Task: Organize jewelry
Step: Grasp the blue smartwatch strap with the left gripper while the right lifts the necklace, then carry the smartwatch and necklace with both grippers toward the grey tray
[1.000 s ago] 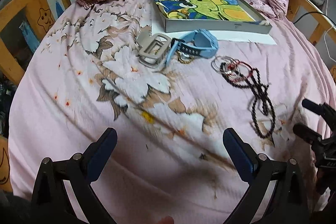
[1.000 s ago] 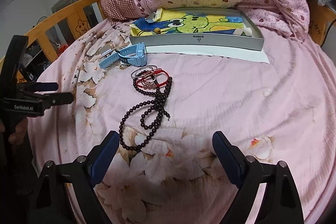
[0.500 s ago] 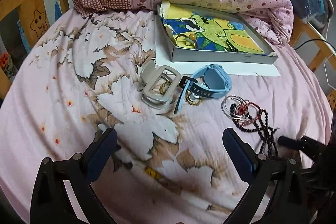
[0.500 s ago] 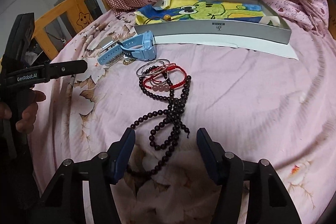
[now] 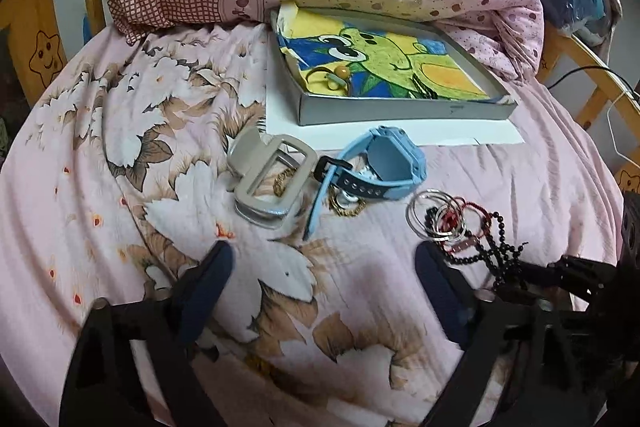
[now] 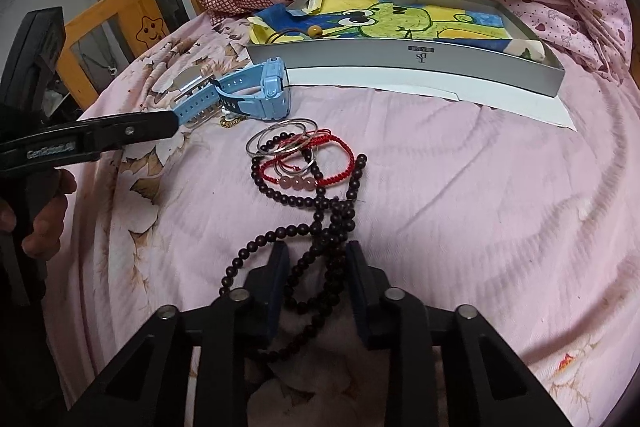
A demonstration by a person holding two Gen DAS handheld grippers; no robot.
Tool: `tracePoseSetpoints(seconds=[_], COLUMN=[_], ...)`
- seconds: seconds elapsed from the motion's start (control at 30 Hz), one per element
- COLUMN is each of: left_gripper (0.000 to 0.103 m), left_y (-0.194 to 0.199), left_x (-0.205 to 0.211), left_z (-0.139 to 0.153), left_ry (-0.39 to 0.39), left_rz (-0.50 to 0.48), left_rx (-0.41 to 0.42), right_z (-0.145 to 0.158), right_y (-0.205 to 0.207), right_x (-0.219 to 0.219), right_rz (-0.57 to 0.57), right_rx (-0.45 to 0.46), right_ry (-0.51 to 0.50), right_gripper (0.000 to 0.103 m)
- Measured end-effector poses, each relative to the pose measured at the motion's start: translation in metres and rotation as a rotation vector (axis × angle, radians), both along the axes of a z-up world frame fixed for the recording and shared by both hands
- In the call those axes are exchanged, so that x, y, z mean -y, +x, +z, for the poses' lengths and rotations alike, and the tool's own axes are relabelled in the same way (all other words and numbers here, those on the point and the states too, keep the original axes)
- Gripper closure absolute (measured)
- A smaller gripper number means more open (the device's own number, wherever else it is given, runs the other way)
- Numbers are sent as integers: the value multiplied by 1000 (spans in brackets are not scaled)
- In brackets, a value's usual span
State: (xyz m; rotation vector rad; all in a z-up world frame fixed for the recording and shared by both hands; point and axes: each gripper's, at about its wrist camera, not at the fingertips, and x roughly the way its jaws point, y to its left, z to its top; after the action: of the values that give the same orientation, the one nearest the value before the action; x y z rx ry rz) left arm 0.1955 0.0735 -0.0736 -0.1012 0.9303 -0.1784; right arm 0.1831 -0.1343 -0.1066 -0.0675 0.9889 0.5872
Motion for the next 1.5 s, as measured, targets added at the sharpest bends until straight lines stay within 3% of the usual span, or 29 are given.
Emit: tracePoseSetpoints(seconds=[0.1,0.33,0.5,0.63,1.03,1.5], left_gripper=[42,78,84,98,102,102], left_y=[7,14,15,18,-1,-58], left_x=[-4,-7,-3,-2,17,40], left_z=[-4,-7,-7,-8,1,18], left_ry=[-17,-36,-18,-13,9,-75], left_rz=[12,10,-3,-3,-65,-94], left_rx=[-13,-17,-2,-8,-26,-107], right_z=[-1,1,0,1,19,45], right_y=[5,10,7,5,-9,-46], right_x=[-4,-13,-14,-13,2,38], right_rz=[-6,-8,-9,-11,-44,-74], right_rx=[-7,-8,-12,-12,-1,62], right_ry=[18,51,59,74,132,135], right_gripper=[86,89,89,89,90,91])
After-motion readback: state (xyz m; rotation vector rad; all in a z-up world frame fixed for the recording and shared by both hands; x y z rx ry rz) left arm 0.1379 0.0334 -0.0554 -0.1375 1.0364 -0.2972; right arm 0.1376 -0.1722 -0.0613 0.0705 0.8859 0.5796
